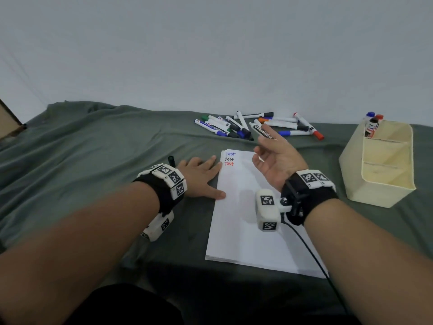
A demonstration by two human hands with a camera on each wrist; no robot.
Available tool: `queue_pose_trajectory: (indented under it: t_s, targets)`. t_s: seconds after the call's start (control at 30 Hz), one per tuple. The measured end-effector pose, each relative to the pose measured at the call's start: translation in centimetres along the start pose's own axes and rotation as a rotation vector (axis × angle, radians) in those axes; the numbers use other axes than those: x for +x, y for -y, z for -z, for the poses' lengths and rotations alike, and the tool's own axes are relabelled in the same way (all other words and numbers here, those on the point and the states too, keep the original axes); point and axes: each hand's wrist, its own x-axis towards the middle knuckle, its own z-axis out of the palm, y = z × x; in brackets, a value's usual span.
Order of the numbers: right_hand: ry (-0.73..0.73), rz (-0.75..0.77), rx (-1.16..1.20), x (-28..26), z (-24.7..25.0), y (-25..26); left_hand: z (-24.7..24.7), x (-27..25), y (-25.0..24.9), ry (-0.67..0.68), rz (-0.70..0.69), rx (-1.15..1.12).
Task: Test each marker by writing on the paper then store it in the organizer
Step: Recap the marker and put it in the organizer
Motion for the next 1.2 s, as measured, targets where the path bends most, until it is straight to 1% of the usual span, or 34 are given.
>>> queue_pose_trajectory:
  t_s: [0.1,0.17,0.23,0.37,0.47,0.53,0.67,0.77,0.9,1.07,1.2]
  targets:
    - [-0.054,0.001,0.122,0.0,-0.3,-1.6,0.1,-0.2,-0.1,0.007,-0.003,-0.003]
    - [-0.101,-0.015,0.149,0.4,-0.3,-2.2,0.2,-0.3,-0.2,0.009,-0.003,-0.011]
    - [-0.135,-0.021,0.106,0.9,-0.1,-2.7,0.2,-0.4,-0.4,0.005,-0.004,-0.025]
    - [-0.173,-0.031,-0.087,1.8,0.4,-3.6,0.3,-0.6,-0.4,0.009,-0.003,-0.067]
    - [-0.213,0.002,-0.125,2.4,0.7,-4.1,0.3,-0.7,-0.5,0.03,-0.009,-0.053]
    - [-0.204,0.038,-0.142,2.7,1.2,-4.5,0.3,-0.7,-0.5,0.036,-0.007,-0.051]
    - [-0.159,0.119,-0.372,2.5,1.8,-5.2,0.3,-0.8,-0.5,0.047,-0.007,-0.059]
    - [-0.152,0.164,-0.464,2.6,1.8,-5.2,0.2,-0.8,-0.5,0.051,-0.012,-0.076]
    - [-0.127,0.221,-0.658,2.6,1.8,-5.3,0.0,-0.6,-0.4,0.059,-0.026,-0.113]
    - [-0.136,0.227,-0.729,2.6,1.7,-5.5,-0.2,-0.4,-0.3,0.073,-0.034,-0.138]
    - [-0.137,0.212,-0.731,2.6,1.6,-5.4,-0.2,-0.4,-0.3,0.077,-0.037,-0.145]
